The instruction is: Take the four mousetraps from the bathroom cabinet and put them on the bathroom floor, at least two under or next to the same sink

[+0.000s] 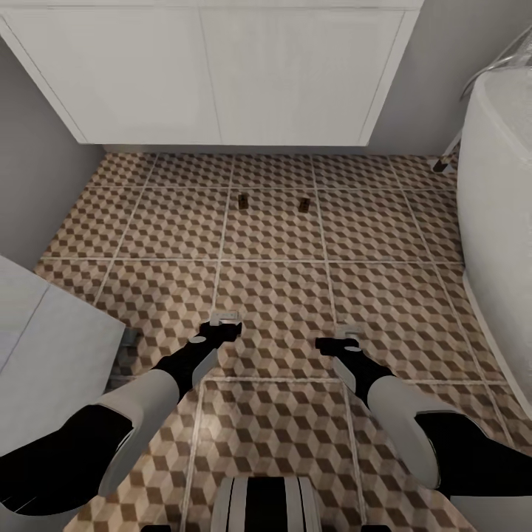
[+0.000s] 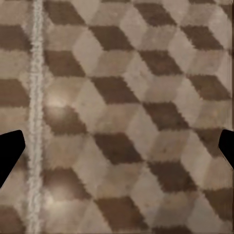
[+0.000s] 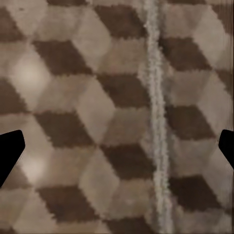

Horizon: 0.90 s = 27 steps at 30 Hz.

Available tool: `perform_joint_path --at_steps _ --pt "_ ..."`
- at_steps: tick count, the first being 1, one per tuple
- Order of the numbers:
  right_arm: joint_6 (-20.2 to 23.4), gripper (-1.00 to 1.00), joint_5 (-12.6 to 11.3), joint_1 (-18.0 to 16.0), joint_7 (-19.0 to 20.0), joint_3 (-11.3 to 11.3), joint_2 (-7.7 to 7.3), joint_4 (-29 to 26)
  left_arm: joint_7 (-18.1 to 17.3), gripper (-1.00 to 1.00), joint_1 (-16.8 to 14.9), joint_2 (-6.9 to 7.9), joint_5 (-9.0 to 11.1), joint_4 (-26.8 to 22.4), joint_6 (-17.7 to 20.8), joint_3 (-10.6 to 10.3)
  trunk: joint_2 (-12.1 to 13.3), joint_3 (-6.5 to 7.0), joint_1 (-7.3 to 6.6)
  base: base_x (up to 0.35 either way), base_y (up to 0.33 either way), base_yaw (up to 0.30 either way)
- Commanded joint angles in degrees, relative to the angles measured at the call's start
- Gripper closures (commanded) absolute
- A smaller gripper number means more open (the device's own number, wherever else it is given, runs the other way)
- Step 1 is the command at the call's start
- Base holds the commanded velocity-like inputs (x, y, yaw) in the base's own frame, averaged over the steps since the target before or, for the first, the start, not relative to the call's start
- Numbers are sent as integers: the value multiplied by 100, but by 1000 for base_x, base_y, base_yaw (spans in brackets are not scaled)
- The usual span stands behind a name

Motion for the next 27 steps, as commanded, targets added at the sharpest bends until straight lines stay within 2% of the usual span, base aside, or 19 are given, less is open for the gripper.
perform_joint_path --at_steps 1,27 --pt "17 -100 -23 0 -24 10 1 -7 29 -100 -3 3 52 3 -13 -50 1 20 -3 0 0 0" --pt "21 -100 -22 0 -41 14 -3 -7 18 -100 -3 10 76 9 -54 -42 35 596 -70 0 0 0"
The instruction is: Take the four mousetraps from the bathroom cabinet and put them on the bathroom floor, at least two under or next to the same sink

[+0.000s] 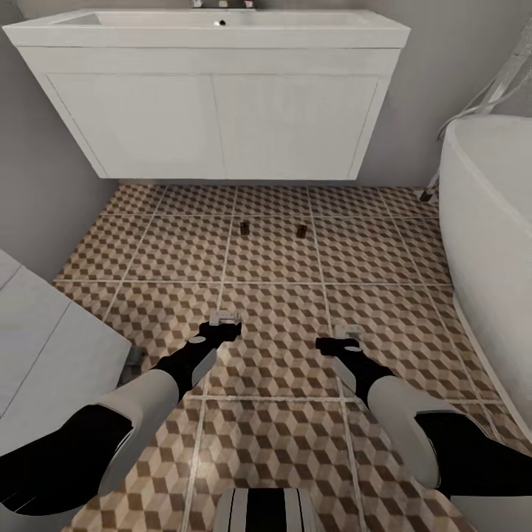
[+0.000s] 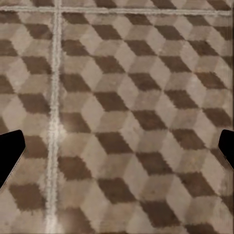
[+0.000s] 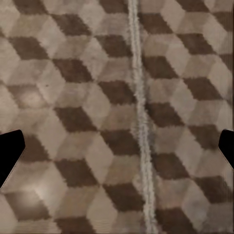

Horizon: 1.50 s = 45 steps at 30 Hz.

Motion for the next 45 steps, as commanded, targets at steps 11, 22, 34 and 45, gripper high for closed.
perform_joint_path --at_steps 11,22,34,45 --pt "34 -100 -35 0 -21 12 -5 -7 29 -100 -3 8 66 8 -19 -49 14 241 -29 0 0 0" --pt "52 -100 -40 0 -22 11 -10 -7 26 -100 -3 14 186 3 -5 -49 28 485 -57 0 0 0" --pt "35 -100 -48 0 -23 13 -7 -5 21 -100 -3 18 253 6 -4 -51 45 750 -88 0 0 0" --pt "25 -100 -60 0 -21 13 -6 1 28 -100 -3 19 276 137 -28 -53 59 994 -116 0 0 0"
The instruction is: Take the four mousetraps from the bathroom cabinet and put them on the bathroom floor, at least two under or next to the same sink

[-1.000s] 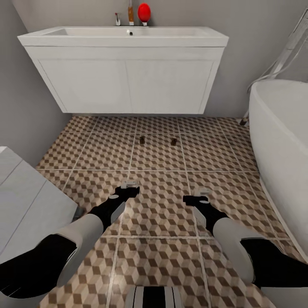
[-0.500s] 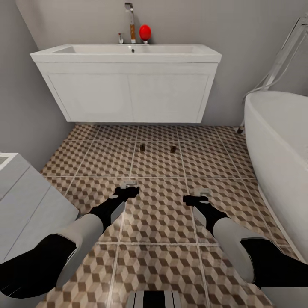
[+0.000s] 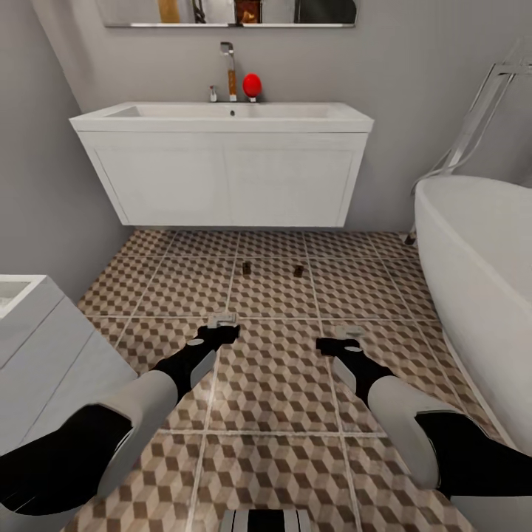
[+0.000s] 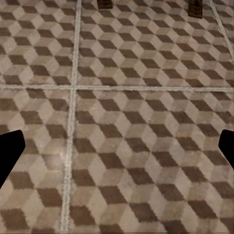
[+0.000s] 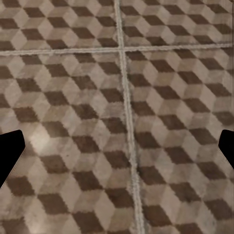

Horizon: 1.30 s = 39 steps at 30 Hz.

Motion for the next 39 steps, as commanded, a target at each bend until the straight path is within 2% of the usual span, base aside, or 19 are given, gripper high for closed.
perform_joint_path --at_steps 1,32,39 --pt "21 -100 -44 0 -60 12 7 -1 29 -100 -3 2 48 132 -30 -50 0 19 -3 0 0 0" --pt "15 -100 -44 0 -66 12 19 28 33 -100 -3 23 63 383 -37 -46 42 706 -83 0 0 0" --pt "49 -100 -42 0 -54 12 19 39 37 -100 -3 52 70 585 -52 -46 51 861 -101 0 0 0"
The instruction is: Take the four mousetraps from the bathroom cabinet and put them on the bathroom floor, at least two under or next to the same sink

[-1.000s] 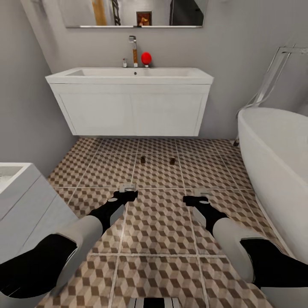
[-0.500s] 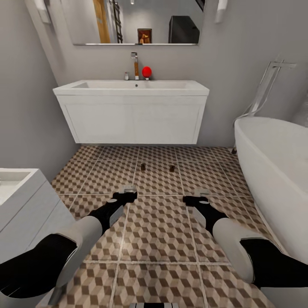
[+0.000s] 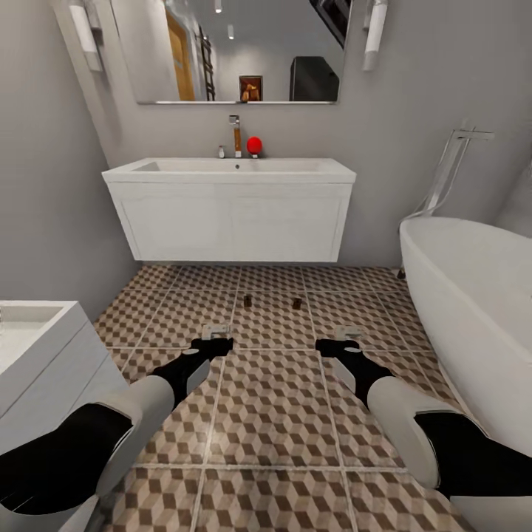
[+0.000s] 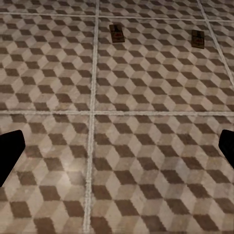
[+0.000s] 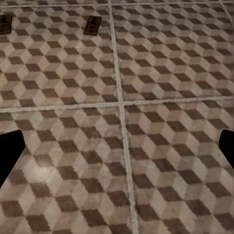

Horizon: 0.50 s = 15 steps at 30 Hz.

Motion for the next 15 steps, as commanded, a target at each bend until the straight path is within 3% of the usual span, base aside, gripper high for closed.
perform_joint_path --at_steps 1,15 --pt "23 -100 -28 -1 -21 12 1 -8 22 -100 -4 -1 48 6 -20 -50 0 18 -3 0 0 0" --pt "44 -100 -16 -1 -49 12 5 333 7 -100 -4 50 436 330 -130 -52 19 328 -39 0 0 0"
